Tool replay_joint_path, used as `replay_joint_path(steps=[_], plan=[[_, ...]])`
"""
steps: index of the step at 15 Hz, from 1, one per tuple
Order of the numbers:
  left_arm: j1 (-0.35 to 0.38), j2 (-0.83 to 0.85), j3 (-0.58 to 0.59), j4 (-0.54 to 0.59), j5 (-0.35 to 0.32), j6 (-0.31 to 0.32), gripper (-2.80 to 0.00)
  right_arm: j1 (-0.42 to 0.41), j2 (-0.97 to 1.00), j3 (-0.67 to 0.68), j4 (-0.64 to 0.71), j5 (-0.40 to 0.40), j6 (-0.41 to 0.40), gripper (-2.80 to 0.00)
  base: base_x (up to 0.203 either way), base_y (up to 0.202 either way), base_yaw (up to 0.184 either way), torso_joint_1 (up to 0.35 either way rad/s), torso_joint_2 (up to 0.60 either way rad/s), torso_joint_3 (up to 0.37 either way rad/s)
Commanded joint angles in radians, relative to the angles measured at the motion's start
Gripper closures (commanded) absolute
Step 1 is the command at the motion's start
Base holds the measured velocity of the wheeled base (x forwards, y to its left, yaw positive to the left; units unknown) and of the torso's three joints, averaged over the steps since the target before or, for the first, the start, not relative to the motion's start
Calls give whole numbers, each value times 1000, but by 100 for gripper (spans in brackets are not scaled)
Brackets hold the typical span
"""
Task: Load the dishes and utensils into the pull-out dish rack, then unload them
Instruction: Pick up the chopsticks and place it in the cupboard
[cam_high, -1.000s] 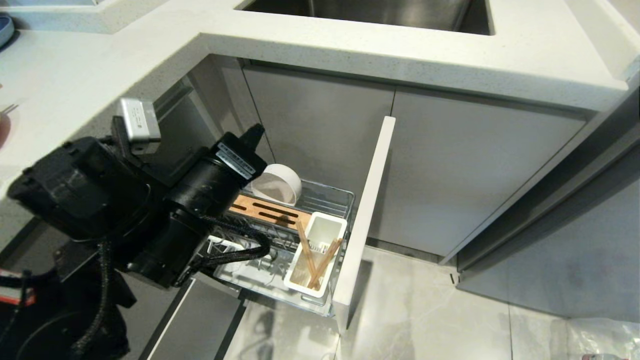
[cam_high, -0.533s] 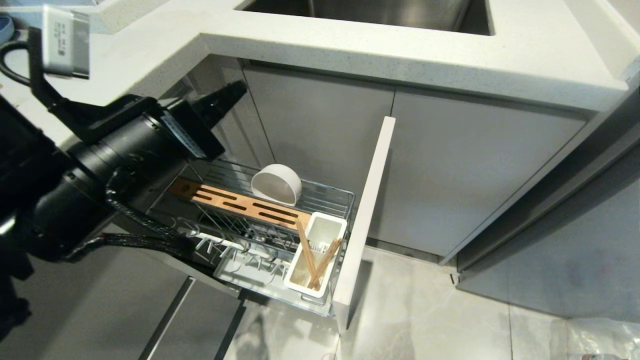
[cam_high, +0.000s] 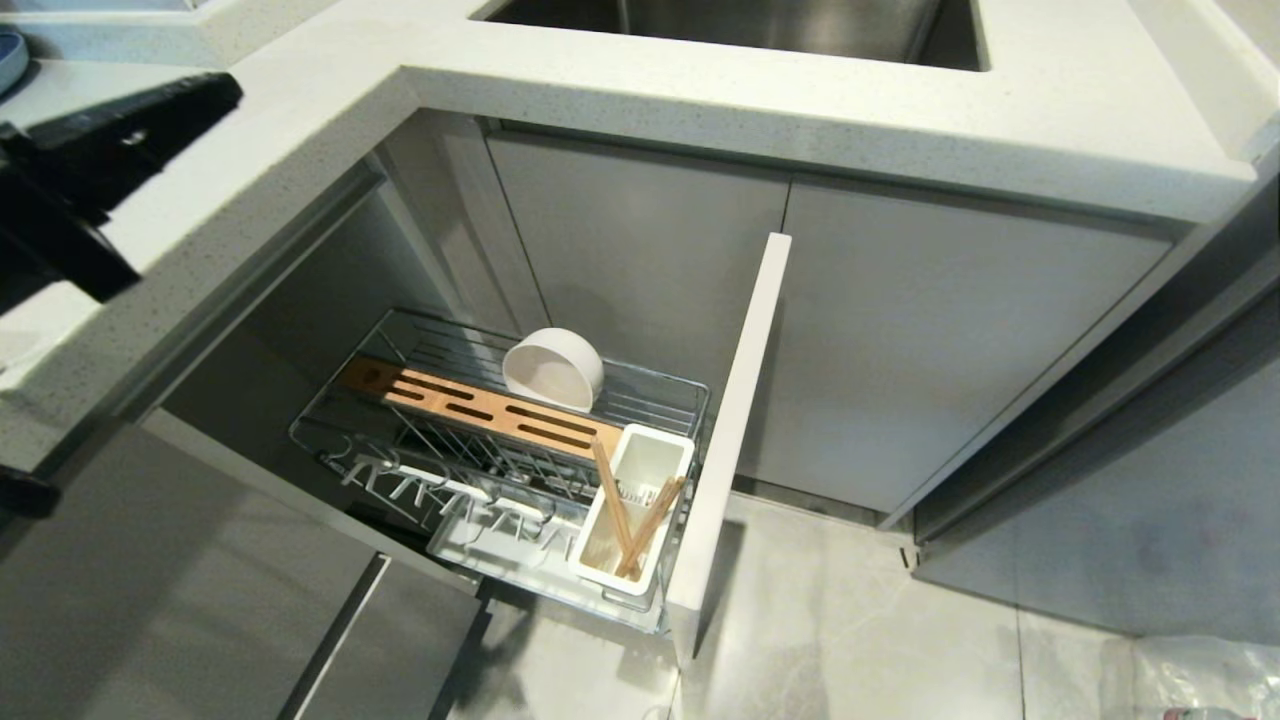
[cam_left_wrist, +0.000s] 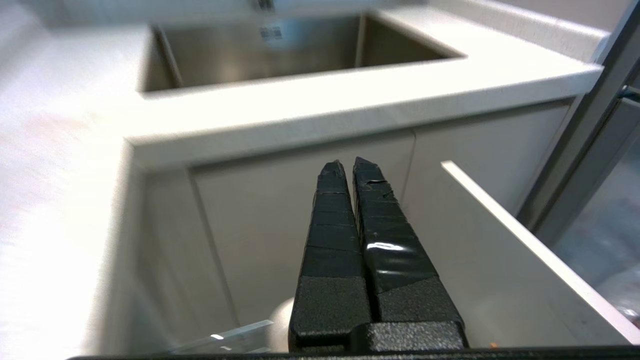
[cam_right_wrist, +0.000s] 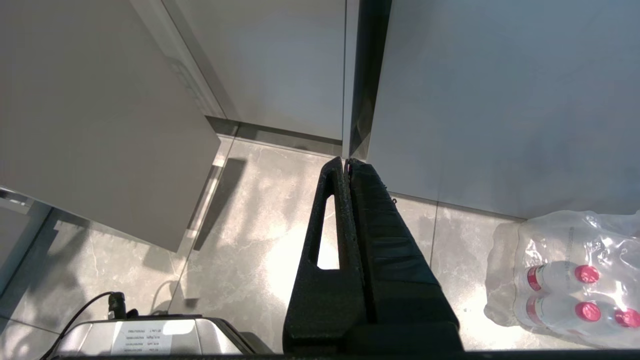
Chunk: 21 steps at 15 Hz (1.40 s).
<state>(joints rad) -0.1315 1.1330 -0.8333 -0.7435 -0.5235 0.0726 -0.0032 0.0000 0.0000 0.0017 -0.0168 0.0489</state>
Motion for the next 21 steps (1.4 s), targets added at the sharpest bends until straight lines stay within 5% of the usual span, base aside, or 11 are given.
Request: replay_joint_path(steps=[1, 7, 8, 11, 16, 21], plan=[[44, -90, -49, 52, -21, 4, 0, 0, 0, 2, 0, 0, 0, 0, 0, 0, 0, 0, 0, 0], [177, -245, -410, 688, 9, 110, 0, 0, 0, 2, 0, 0, 0, 0, 0, 0, 0, 0, 0, 0], [193, -253, -472, 776, 50, 145, 0, 0, 0, 2, 0, 0, 0, 0, 0, 0, 0, 0, 0, 0], [232, -256, -604, 1026, 319, 251, 0, 0, 0, 2, 0, 0, 0, 0, 0, 0, 0, 0, 0, 0], [233, -255, -640, 1068, 627, 248, 0, 0, 0, 2, 0, 0, 0, 0, 0, 0, 0, 0, 0, 0], [221, -244, -688, 1193, 567, 245, 0, 0, 0, 2, 0, 0, 0, 0, 0, 0, 0, 0, 0, 0]])
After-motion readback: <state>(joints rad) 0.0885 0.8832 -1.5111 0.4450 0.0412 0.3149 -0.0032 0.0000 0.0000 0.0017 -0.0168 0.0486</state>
